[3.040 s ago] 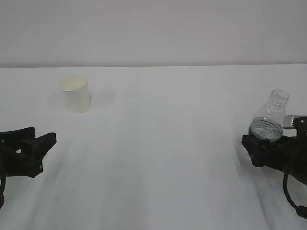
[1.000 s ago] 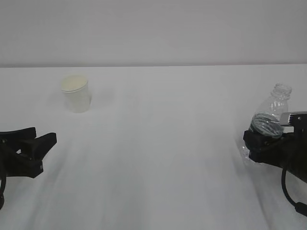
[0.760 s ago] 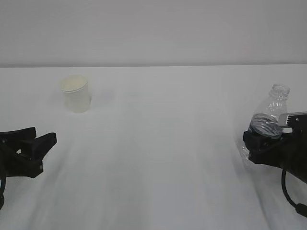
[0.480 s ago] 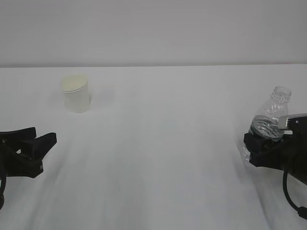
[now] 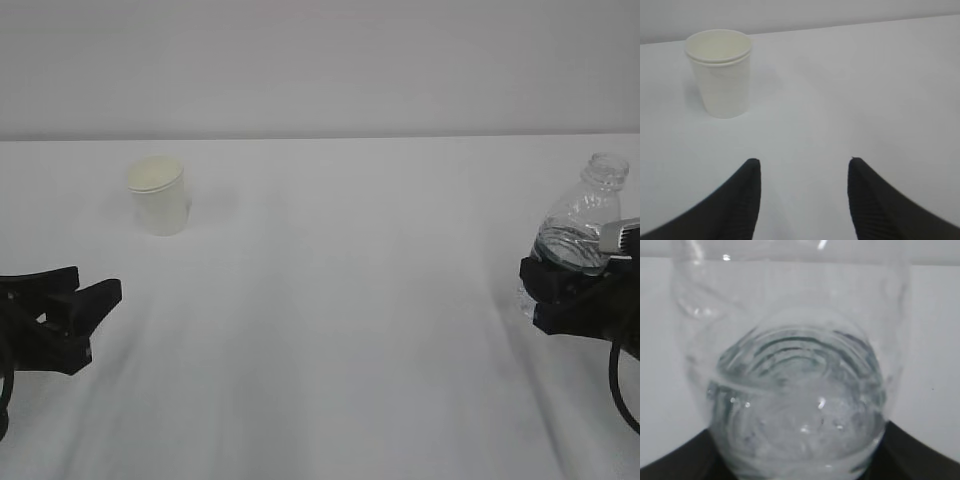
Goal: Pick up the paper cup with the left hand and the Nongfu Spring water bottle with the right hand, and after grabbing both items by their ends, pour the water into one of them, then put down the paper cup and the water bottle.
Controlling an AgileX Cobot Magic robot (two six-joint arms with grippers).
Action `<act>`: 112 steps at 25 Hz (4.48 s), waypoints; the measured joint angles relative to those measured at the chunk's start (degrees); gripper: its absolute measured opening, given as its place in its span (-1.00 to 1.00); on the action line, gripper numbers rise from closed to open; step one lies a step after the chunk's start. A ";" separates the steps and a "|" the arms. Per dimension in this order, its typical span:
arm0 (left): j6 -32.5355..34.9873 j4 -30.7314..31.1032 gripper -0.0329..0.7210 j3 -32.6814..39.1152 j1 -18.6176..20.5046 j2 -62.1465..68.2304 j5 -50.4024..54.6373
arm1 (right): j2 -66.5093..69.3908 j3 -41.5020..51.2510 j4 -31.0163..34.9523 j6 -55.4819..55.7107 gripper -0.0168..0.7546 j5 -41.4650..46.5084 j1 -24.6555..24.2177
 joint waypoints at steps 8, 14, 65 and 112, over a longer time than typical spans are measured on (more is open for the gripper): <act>0.00 0.36 0.14 0.00 0.00 0.00 0.00 | -3.56 2.82 1.54 -0.62 0.16 0.03 0.00; 0.00 0.36 0.14 0.00 0.00 0.00 0.00 | -4.01 3.69 1.78 -1.59 0.16 0.13 0.00; 0.00 -10.05 -0.08 -7.95 0.00 5.49 -0.10 | -4.29 6.22 2.96 -4.36 0.10 0.13 0.00; 0.00 -10.67 0.90 -38.97 0.00 35.96 -0.10 | -4.29 6.22 2.97 -5.23 0.10 0.25 0.00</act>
